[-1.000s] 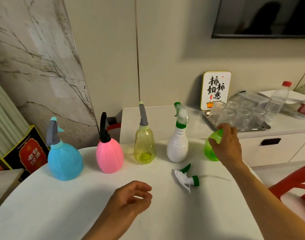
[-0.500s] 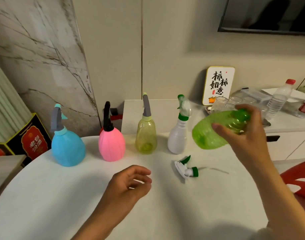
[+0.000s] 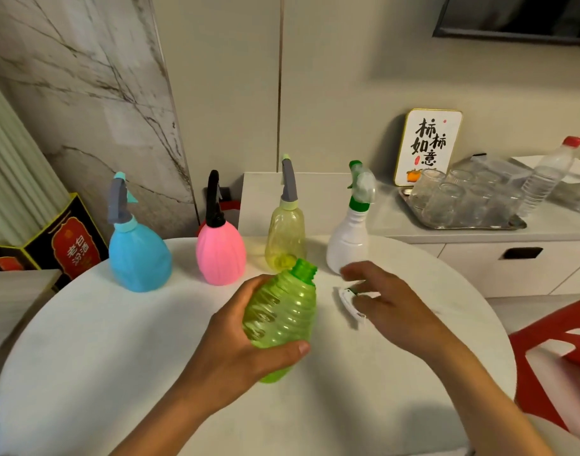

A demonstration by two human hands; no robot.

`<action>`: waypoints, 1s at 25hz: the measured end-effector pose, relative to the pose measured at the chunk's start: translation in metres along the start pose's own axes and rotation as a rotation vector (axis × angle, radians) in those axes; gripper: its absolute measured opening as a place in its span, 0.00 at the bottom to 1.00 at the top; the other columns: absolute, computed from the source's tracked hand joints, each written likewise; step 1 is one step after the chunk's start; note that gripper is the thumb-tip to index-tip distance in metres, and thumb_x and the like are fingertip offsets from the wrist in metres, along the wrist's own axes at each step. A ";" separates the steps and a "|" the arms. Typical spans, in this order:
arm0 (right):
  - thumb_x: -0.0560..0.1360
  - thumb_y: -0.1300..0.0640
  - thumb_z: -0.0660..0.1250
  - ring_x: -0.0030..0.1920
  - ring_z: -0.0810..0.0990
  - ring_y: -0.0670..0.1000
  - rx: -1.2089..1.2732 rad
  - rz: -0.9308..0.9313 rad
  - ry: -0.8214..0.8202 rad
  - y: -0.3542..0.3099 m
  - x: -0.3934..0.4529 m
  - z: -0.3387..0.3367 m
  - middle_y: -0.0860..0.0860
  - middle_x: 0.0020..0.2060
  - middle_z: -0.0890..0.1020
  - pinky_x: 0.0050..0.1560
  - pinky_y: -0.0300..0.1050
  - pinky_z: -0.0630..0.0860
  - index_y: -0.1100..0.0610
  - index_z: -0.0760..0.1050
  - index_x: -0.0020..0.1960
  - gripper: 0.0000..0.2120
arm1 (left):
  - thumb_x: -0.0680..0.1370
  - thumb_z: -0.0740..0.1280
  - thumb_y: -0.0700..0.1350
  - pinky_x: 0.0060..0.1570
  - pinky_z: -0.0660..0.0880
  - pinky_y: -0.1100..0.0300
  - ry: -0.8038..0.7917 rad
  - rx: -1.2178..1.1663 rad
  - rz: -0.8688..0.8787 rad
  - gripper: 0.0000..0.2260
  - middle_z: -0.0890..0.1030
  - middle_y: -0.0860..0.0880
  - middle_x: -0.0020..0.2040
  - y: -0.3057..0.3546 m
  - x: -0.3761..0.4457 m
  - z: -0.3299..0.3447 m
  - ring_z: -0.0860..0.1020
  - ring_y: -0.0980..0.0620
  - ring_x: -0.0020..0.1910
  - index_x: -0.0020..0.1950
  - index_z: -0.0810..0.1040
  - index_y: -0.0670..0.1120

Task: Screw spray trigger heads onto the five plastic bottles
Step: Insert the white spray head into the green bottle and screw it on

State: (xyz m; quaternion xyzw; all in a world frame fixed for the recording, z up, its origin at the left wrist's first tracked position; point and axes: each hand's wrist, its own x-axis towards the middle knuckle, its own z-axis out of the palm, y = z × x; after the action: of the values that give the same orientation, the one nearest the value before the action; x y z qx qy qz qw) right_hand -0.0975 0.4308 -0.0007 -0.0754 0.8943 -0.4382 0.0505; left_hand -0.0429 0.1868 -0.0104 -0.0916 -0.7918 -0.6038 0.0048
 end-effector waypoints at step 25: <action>0.81 0.50 0.61 0.56 0.80 0.50 1.080 -0.103 0.406 0.002 0.001 -0.025 0.48 0.59 0.84 0.52 0.52 0.73 0.50 0.74 0.62 0.11 | 0.60 0.76 0.65 0.50 0.69 0.71 0.068 0.462 0.030 0.41 0.72 0.70 0.58 -0.011 -0.005 0.000 0.74 0.65 0.54 0.70 0.63 0.65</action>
State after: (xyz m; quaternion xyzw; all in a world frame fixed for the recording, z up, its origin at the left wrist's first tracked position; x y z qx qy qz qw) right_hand -0.1022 0.4510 0.0132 0.0031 0.5308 -0.8400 -0.1121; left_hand -0.0394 0.1832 -0.0213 -0.0793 -0.9069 -0.4092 0.0613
